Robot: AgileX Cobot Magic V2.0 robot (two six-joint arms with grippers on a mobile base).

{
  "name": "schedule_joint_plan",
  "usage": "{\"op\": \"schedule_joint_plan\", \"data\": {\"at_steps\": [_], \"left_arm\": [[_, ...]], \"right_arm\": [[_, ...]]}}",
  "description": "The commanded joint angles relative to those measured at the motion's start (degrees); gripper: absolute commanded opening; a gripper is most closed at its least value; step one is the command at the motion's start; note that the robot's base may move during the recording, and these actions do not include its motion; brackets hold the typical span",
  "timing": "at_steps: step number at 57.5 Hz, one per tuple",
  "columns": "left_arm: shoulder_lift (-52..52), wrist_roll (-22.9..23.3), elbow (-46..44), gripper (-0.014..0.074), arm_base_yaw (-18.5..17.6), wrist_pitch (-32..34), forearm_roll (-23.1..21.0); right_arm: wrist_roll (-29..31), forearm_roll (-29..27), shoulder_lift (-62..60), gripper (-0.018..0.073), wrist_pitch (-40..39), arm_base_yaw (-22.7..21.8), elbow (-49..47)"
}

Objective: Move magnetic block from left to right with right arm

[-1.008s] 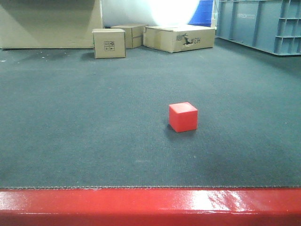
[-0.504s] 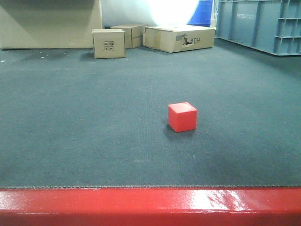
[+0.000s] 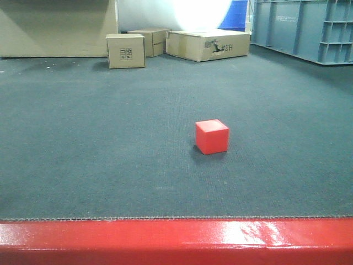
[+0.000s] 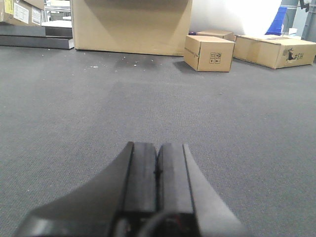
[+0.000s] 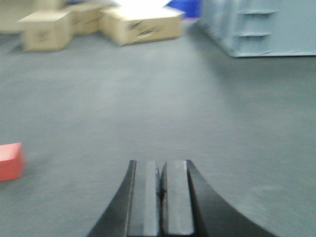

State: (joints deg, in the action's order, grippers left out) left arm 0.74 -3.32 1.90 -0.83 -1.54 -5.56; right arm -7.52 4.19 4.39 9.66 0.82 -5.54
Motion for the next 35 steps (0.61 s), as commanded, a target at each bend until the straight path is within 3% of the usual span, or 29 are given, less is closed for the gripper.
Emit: {"op": "schedule_joint_plan", "data": {"at_steps": [1,9,35], "left_arm": [[0.6,0.3,0.5,-0.0126,0.1,4.8,-0.3],[0.6,0.3,0.5,-0.0126,0.1,4.8,-0.3],[0.6,0.3,0.5,-0.0126,0.1,4.8,-0.3]], "right_arm": [[0.2,-0.3,-3.4,0.0058,-7.0,-2.9,2.1],[0.2,-0.4,-6.2,0.0058,-11.2,-3.4,7.5],[0.2,-0.5,-6.2,0.0057,-10.3,-3.4,7.3]]}}
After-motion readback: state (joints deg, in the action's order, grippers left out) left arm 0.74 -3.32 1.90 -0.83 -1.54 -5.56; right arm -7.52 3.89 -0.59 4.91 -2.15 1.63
